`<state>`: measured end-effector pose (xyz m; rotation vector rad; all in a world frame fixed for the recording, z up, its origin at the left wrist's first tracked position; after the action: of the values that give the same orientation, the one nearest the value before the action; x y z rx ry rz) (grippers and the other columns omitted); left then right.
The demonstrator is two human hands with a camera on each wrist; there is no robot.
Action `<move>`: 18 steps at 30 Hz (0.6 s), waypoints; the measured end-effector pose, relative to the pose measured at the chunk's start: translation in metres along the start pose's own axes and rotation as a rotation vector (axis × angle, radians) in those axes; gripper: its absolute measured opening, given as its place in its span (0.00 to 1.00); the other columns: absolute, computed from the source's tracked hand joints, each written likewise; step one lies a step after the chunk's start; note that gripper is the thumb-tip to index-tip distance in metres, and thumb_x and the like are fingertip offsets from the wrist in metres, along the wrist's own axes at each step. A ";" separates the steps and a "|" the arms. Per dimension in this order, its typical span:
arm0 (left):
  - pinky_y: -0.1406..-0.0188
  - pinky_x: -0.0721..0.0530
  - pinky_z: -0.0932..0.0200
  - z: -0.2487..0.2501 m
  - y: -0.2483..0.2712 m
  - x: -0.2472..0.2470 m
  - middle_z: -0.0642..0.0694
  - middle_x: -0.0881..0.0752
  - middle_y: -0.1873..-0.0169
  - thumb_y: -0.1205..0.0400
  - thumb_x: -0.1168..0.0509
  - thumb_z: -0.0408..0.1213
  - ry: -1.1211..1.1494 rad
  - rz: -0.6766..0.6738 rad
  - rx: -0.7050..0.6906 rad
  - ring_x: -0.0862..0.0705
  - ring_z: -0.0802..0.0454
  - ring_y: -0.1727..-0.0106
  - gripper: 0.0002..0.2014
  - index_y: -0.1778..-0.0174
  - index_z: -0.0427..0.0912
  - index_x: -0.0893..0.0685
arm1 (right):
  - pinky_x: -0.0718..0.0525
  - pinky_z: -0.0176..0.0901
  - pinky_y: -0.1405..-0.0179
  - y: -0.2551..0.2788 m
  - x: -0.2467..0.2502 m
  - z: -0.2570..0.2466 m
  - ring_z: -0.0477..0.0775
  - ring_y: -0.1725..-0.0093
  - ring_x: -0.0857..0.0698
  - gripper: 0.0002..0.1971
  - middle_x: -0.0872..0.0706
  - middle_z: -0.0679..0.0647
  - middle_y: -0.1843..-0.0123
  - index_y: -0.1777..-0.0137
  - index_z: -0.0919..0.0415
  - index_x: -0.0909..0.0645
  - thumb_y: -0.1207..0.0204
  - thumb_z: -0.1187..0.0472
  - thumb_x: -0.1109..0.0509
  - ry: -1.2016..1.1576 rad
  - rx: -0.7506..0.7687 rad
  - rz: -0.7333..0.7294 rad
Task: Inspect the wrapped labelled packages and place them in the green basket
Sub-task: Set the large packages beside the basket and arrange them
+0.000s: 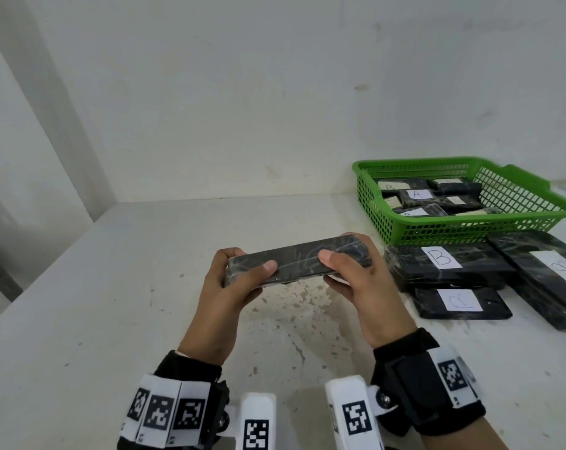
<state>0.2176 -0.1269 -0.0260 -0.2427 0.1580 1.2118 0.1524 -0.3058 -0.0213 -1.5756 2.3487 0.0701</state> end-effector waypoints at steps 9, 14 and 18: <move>0.36 0.16 0.43 0.003 -0.002 0.005 0.50 0.14 0.60 0.42 0.23 0.52 -0.033 0.023 -0.071 0.11 0.53 0.53 0.28 0.52 0.45 0.24 | 0.21 0.47 0.35 0.005 -0.003 -0.002 0.47 0.36 0.15 0.34 0.13 0.50 0.36 0.39 0.43 0.21 0.46 0.40 0.14 0.046 -0.029 -0.034; 0.37 0.16 0.45 0.003 0.000 0.001 0.47 0.13 0.60 0.43 0.21 0.50 -0.067 0.017 -0.074 0.11 0.51 0.56 0.30 0.50 0.43 0.24 | 0.18 0.49 0.38 0.002 0.001 -0.001 0.49 0.42 0.11 0.35 0.14 0.59 0.37 0.40 0.45 0.20 0.49 0.47 0.11 0.056 -0.048 -0.008; 0.41 0.16 0.49 0.006 -0.001 0.008 0.41 0.14 0.48 0.43 0.20 0.49 -0.101 0.041 -0.141 0.12 0.41 0.44 0.33 0.44 0.48 0.24 | 0.12 0.49 0.42 0.001 -0.004 0.000 0.52 0.45 0.10 0.36 0.13 0.58 0.38 0.36 0.43 0.23 0.46 0.46 0.16 -0.048 -0.113 -0.111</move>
<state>0.2216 -0.1186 -0.0216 -0.3014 -0.0110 1.2752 0.1526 -0.3019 -0.0206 -1.7343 2.2524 0.2166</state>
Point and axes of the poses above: each hand's wrist, its own y-axis away from the middle knuckle, its own x-axis out of the back of the hand, z = x × y, the point moved 4 cm from there along -y, towards the middle knuckle
